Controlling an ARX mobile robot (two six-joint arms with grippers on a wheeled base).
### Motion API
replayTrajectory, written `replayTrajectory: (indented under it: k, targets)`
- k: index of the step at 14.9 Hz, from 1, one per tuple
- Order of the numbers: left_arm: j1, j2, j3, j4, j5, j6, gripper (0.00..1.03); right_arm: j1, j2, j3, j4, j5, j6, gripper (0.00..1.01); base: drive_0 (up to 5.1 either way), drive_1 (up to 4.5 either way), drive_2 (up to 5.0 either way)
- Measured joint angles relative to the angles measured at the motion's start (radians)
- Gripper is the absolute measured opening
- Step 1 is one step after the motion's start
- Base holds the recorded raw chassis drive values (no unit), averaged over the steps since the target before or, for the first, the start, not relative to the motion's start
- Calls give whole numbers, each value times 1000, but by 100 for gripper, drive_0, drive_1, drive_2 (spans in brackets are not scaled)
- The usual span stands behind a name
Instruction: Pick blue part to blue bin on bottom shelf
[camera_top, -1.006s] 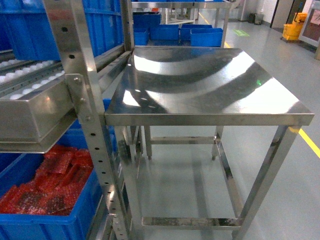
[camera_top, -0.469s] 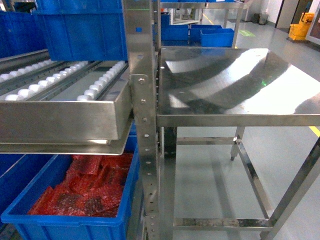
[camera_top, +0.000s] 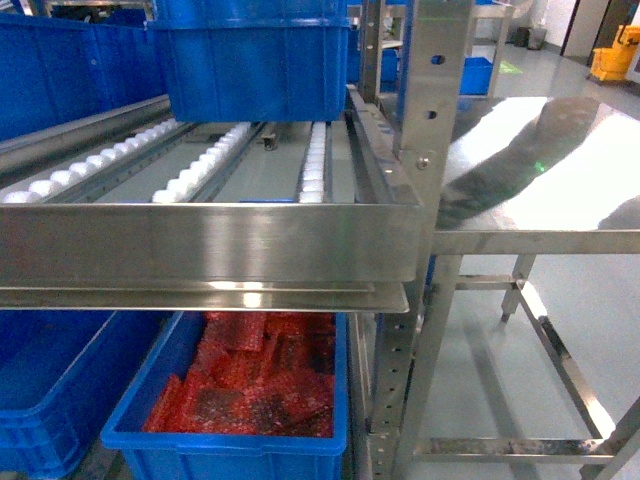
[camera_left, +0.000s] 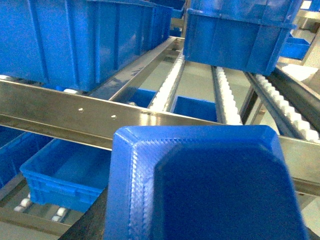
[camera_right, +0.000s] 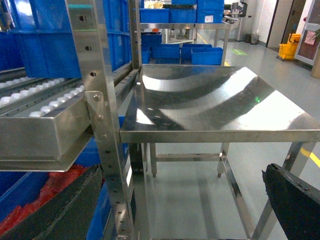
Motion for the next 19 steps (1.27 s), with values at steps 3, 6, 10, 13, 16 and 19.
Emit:
replayTrajectory:
  k: [3,6,10,13,16,19]
  targets:
    - [0,-1,0,-3,0,0,43,0,0,0,0,0,0,98,-491,240,240]
    - [0,1,0,-3,2,0,43,0,0,0,-1,-1,0,98,-481,251,251]
    - [0,-1,0,-2,0,0,43,0,0,0,2,0,0,98,-495,237,237]
    - [0,-1,0,-2,1,0,43,0,0,0,2,0,0,98,-484,248,248]
    - [0,-1,0,-2,0,0,43,0,0,0,0,0,0,98,-485,246,246]
    - [0,0,0,-3,0,0,43,0,0,0,0,0,0,98,-497,235,235]
